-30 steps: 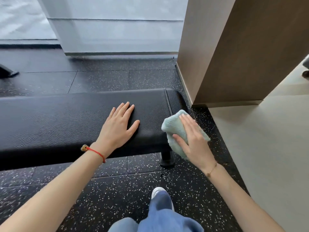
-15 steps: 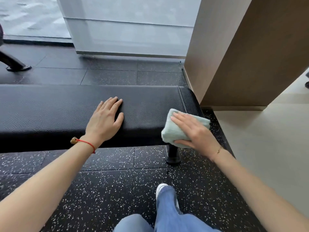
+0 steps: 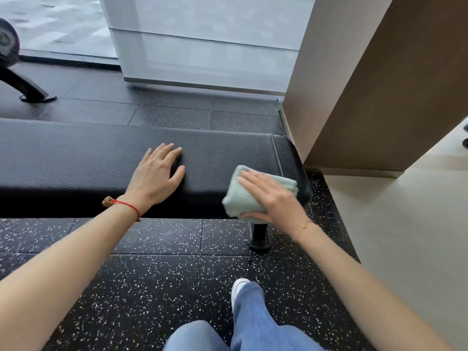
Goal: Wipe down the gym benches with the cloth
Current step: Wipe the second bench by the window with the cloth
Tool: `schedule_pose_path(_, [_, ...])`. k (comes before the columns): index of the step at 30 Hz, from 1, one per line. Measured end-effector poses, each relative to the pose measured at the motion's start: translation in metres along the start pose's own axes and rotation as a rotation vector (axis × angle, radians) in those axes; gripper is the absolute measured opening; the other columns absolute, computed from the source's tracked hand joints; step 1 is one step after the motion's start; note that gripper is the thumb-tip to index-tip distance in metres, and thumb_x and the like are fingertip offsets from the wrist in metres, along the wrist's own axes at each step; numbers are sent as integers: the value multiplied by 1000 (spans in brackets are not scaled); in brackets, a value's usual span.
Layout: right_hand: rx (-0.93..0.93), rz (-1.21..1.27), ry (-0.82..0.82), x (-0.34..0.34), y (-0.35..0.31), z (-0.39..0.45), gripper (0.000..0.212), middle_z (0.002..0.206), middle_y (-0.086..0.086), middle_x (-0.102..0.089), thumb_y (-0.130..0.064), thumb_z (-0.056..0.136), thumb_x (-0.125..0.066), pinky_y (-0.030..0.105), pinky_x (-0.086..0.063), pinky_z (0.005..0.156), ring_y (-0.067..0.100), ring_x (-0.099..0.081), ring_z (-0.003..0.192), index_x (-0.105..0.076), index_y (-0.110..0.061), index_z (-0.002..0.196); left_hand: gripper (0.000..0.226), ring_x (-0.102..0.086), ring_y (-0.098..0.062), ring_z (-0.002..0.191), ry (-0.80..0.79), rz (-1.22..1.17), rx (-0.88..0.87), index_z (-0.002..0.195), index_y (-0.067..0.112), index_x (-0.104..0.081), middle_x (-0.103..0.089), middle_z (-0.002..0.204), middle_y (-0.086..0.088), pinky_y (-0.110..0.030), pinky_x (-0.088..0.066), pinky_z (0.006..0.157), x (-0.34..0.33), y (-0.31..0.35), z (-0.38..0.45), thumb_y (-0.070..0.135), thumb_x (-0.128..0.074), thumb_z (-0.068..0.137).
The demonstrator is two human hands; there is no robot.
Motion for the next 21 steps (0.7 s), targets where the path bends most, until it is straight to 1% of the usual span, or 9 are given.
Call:
schedule_pose_path(2, [-54, 3, 46, 6, 17, -17, 80, 152, 4, -41, -55, 82, -66, 45, -31, 117, 20, -35, 143, -43, -12, 146, 53, -26, -25, 146, 14, 35, 30, 145, 13, -42, -37, 154, -10, -43, -14, 122, 9, -18, -5, 33, -51, 96])
schedule_pose_path(4, [-52, -24, 77, 4, 13, -11, 80, 150, 5, -44, -58, 81, -64, 43, -30, 118, 22, -38, 141, -45, -11, 144, 54, -27, -26, 146, 29, 65, 78, 145, 13, -42, -37, 154, -11, -43, -14, 122, 16, -38, -11, 32, -51, 95])
schedule_pose_path(7, [52, -39, 24, -13, -24, 32, 85, 151, 7, -43, -57, 79, -68, 43, -29, 119, 25, -38, 141, -44, -9, 145, 55, -26, -26, 146, 54, 56, 144, 146, 12, -41, -36, 154, -11, -42, -11, 122, 16, -51, -15, 34, -50, 96])
schedule_pose_path(9, [127, -20, -8, -29, -58, 66, 85, 154, 7, -38, -55, 81, -69, 39, -22, 122, 25, -33, 144, -40, -10, 147, 55, -26, -26, 146, 72, 50, 147, 146, 12, -41, -36, 154, -10, -41, -12, 122, 12, -51, -15, 34, -51, 96])
schedule_pose_path(11, [139, 3, -43, -40, -82, 92, 84, 156, 7, -34, -55, 84, -65, 36, -15, 123, 24, -29, 146, -36, -11, 149, 54, -27, -27, 145, 81, 40, 144, 145, 13, -42, -37, 154, -10, -41, -14, 122, 11, -52, -14, 33, -52, 96])
schedule_pose_path(12, [136, 12, -47, -41, -86, 95, 82, 157, 6, -33, -55, 86, -62, 37, -15, 123, 23, -28, 147, -35, -11, 150, 54, -27, -27, 145, 79, 39, 139, 145, 13, -42, -37, 154, -10, -41, -14, 122, 12, -54, -15, 33, -52, 96])
schedule_pose_path(15, [137, 21, -24, -28, -62, 65, 77, 156, 3, -33, -56, 89, -58, 39, -23, 121, 20, -29, 146, -36, -14, 150, 54, -26, -26, 146, 78, 39, 132, 146, 14, -41, -36, 155, -9, -41, -14, 122, 13, -56, -16, 34, -50, 97])
schedule_pose_path(19, [7, -1, 81, -4, 1, 1, 79, 152, 3, -41, -56, 82, -65, 44, -34, 115, 17, -36, 142, -44, -14, 145, 55, -26, -25, 146, 94, 44, 138, 146, 14, -40, -35, 155, -9, -40, -13, 123, 11, -55, -16, 34, -49, 97])
schedule_pose_path(21, [-18, -34, 97, -1, 4, 2, 80, 150, 4, -44, -57, 80, -67, 44, -36, 114, 19, -39, 140, -47, -12, 143, 55, -27, -26, 146, 104, 49, 150, 146, 13, -41, -36, 154, -9, -41, -13, 123, 10, -52, -16, 33, -49, 96])
Point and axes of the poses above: each hand's wrist, its own z-axis towards the middle knuckle, its own x-axis out of the back of the hand, y = z × x, the point moved 1 cm from there along z, towards the middle knuckle
